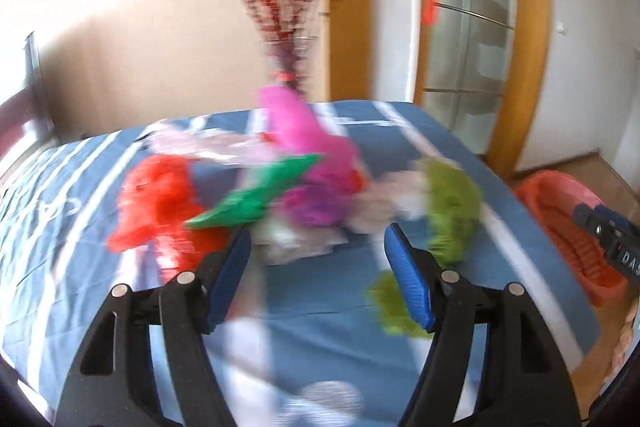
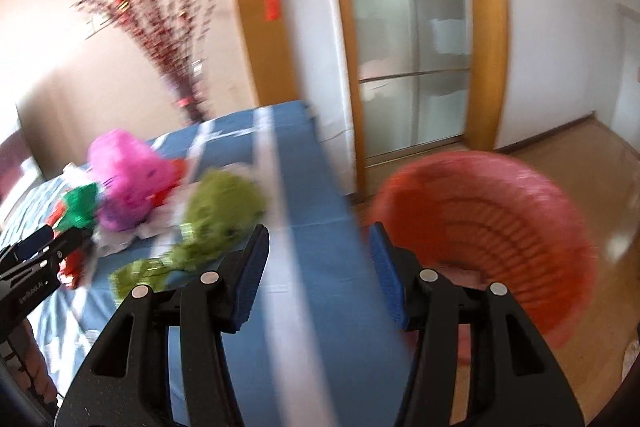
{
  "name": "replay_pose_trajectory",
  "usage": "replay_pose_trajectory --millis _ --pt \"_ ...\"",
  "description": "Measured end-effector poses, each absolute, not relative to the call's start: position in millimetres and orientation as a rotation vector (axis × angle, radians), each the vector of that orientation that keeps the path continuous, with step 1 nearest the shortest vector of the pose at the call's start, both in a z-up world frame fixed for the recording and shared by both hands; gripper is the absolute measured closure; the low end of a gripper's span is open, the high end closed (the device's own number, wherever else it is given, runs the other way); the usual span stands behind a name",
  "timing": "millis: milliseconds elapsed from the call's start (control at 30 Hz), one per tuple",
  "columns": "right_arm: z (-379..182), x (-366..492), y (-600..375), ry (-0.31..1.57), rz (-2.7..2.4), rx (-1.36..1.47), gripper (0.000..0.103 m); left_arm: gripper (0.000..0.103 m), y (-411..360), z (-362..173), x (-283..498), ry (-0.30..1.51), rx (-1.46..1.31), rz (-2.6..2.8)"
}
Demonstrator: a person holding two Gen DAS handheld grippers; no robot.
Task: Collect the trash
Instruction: 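Move both open tools back to the table toward the green and red bags, then close the right tool on the green paw-print bag while the left tool grasps the red bag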
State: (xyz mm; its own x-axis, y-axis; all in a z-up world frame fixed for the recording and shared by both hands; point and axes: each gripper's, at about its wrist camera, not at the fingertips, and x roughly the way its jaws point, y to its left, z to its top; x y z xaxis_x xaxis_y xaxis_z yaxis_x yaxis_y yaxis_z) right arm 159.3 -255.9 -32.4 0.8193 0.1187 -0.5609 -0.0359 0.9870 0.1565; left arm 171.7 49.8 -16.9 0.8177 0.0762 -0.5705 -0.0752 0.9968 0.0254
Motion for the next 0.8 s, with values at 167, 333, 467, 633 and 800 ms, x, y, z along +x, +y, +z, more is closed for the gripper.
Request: replay_pose_trajectory --millis 167,333,467,633,800 --pt "-46 180 -201 0.676 0.183 0.148 0.05 0.035 111 -13 173 0.61 -0.087 0.195" --pt "-60 196 -166 0.741 0.199 0.157 0.05 0.035 157 -17 175 0.635 -0.178 0.266" --pt "-67 204 -150 0.78 0.17 0.144 0.05 0.035 174 -23 179 0.657 -0.218 0.287" --pt "-74 210 -139 0.819 0.145 0.129 0.05 0.035 181 -34 190 0.694 -0.259 0.253" --pt "-80 212 -133 0.847 0.142 0.11 0.05 0.035 178 -42 199 0.724 -0.275 0.228"
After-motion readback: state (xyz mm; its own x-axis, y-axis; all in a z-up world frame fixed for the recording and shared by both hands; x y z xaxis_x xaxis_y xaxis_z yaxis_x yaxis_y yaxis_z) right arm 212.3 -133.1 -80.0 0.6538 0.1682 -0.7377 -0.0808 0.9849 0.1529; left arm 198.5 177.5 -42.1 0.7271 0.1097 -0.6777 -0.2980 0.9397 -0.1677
